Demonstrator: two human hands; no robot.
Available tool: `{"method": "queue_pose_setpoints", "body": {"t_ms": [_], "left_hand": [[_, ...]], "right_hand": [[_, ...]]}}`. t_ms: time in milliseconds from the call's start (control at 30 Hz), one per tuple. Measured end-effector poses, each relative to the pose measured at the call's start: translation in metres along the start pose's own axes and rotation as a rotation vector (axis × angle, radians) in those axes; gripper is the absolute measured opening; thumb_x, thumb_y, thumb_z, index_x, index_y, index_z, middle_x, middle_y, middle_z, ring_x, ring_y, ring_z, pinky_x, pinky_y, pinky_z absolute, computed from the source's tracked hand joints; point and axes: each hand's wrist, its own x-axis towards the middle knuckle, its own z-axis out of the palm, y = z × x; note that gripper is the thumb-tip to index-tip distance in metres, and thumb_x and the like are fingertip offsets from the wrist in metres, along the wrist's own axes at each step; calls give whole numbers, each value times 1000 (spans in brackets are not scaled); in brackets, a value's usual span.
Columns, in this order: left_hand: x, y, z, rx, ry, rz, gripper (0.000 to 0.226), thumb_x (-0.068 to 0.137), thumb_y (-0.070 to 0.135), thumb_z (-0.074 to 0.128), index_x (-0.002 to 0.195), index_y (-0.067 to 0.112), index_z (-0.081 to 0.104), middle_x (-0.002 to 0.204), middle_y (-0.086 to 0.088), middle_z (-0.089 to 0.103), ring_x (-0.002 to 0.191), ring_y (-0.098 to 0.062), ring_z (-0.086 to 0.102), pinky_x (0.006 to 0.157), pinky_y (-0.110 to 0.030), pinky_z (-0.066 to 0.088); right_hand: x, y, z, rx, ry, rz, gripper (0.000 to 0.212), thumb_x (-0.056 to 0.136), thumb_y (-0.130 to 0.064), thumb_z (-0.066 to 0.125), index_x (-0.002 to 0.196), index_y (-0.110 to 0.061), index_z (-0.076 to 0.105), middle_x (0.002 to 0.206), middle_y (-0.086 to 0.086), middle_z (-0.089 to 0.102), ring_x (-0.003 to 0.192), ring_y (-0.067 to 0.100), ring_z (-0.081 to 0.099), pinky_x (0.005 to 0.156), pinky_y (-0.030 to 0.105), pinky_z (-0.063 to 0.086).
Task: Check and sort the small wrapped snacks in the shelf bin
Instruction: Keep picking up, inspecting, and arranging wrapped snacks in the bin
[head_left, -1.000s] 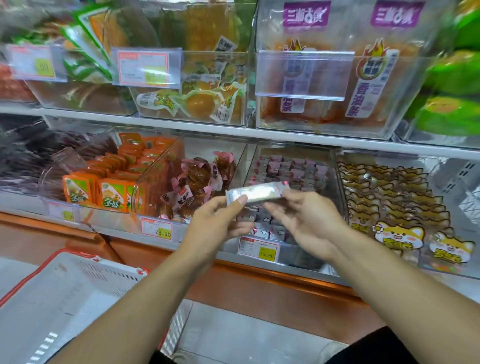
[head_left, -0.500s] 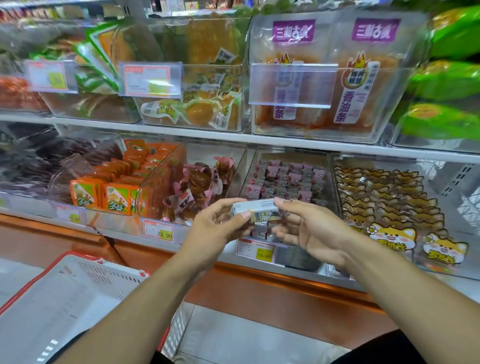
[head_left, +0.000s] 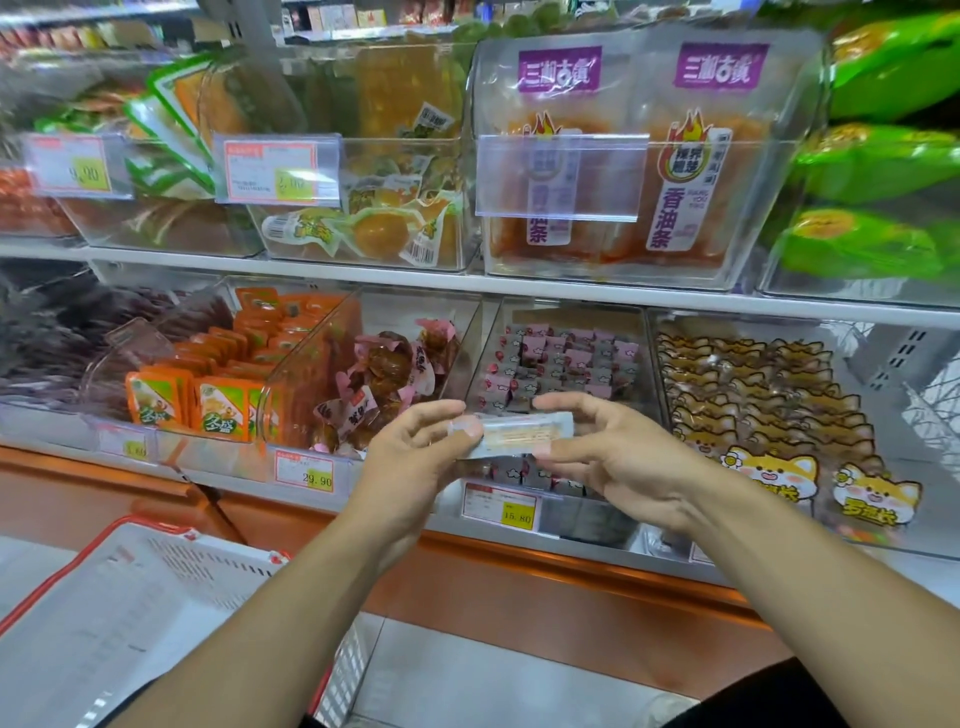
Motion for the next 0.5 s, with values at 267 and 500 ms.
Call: {"method": "queue_pose_setpoints", "body": {"t_ms": [267,500], "left_hand": [[0,-3,-1,114,-94,194,48,72,-13,78,113,9,67,111,-4,76,108,-18,71,82,-27,59],[-1,-3,3,42,-37,27,47,74,25,77,113,0,66,99,-11,78,96,-25,75,80,-31,62]], "right_hand": [[0,0,3,50,18,36,39,74,-19,76,109,-2,71,109,18,74,93,25,74,79,31,62],[-2,-1,0,11,11,-87,45,74,4,73,117,-7,64,112,14,75,104,26,72,79,25,60]]}}
